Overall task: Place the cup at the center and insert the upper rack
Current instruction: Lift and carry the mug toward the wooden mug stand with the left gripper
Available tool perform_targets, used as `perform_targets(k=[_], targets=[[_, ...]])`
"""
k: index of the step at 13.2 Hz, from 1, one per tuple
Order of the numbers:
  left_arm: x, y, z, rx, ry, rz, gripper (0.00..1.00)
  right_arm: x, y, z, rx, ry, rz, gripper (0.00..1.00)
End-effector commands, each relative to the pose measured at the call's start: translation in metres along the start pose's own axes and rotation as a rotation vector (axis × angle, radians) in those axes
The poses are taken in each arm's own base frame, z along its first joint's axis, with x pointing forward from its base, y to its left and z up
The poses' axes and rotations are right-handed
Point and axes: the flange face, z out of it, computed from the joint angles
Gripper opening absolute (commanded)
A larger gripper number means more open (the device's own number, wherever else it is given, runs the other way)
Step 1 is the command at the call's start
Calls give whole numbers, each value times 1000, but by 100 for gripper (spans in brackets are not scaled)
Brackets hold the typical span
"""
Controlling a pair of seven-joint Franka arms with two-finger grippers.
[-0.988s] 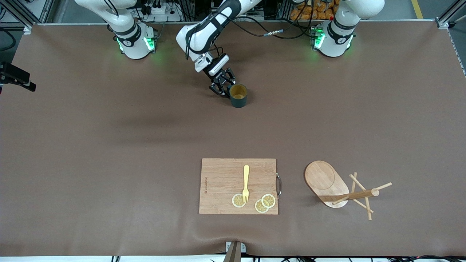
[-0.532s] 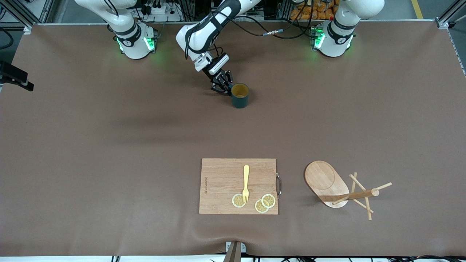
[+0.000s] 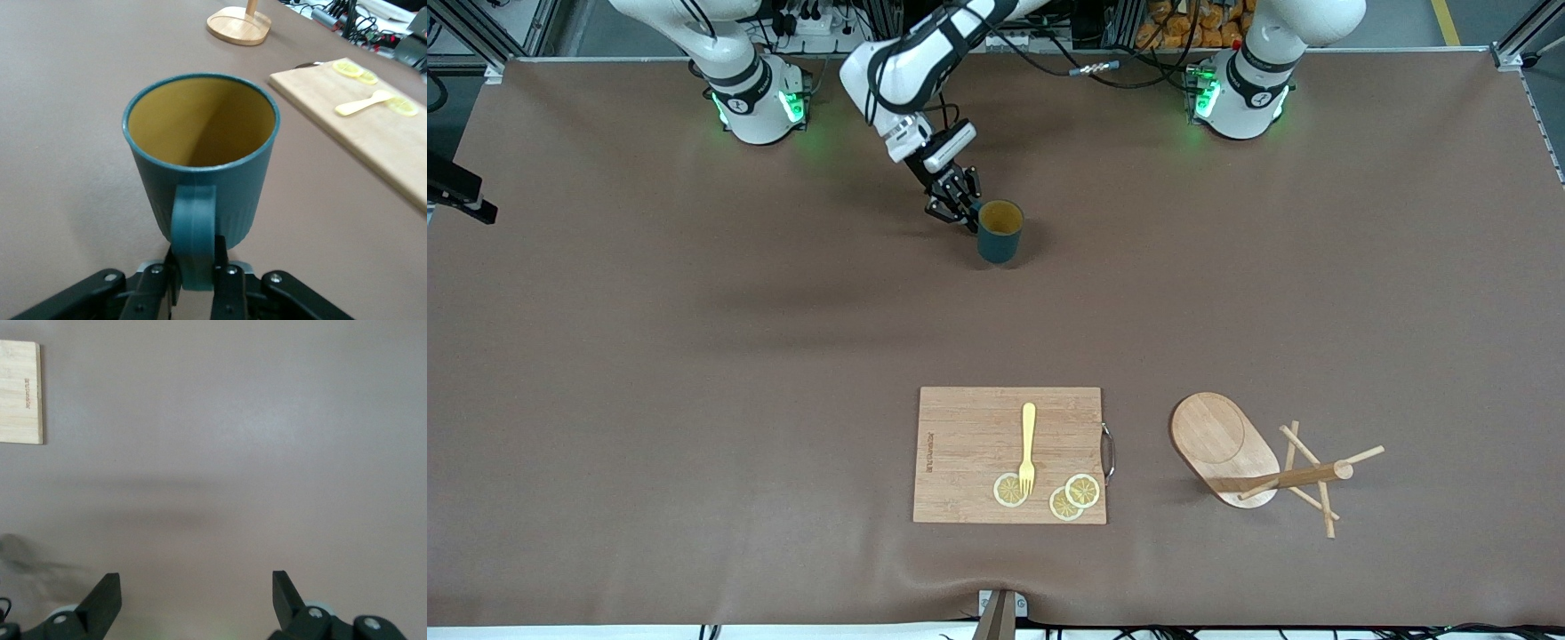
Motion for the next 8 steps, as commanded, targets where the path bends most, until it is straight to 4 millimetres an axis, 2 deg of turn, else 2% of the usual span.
perform_targets(k=[1, 5, 6, 8], targets=[[42, 19, -31, -32, -17, -22, 0, 4, 3, -4, -5, 31, -12, 100], [98, 49, -61, -35, -86, -55, 0, 7, 0, -2, -5, 29, -17, 100], [121, 61, -71, -42, -120, -85, 0, 7, 0, -2, -3, 28, -17, 100], [161, 84, -79, -44, -190, -142, 0, 8, -4, 0, -4, 26, -24, 100]])
